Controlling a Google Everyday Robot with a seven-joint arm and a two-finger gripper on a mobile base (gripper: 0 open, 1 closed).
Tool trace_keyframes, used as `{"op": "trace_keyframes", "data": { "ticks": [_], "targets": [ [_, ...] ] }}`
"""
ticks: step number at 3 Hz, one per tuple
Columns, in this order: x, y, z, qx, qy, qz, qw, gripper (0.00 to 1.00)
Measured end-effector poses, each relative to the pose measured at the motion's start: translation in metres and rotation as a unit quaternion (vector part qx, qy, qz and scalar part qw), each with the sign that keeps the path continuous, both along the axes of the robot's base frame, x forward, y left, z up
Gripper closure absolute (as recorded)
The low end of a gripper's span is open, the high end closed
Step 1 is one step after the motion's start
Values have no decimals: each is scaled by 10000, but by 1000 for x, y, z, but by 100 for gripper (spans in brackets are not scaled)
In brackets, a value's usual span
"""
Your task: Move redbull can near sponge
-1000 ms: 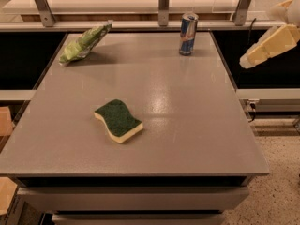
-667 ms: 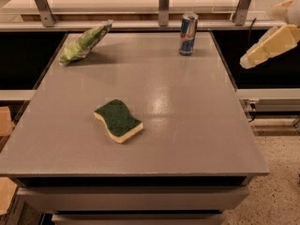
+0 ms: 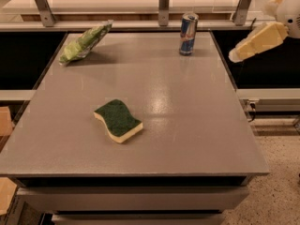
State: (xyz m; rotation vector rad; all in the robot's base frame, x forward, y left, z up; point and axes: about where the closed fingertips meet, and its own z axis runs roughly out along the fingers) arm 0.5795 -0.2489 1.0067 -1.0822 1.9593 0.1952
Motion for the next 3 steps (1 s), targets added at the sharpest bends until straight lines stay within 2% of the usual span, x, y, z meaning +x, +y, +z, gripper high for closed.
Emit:
{"op": "trace_keyframes", "data": {
  "ticks": [2,3],
  "targets": [
    [40,6,-5,462,-493,-407,9969,0],
    [58,8,-14,763,-589,-486,9942,0]
  ]
}}
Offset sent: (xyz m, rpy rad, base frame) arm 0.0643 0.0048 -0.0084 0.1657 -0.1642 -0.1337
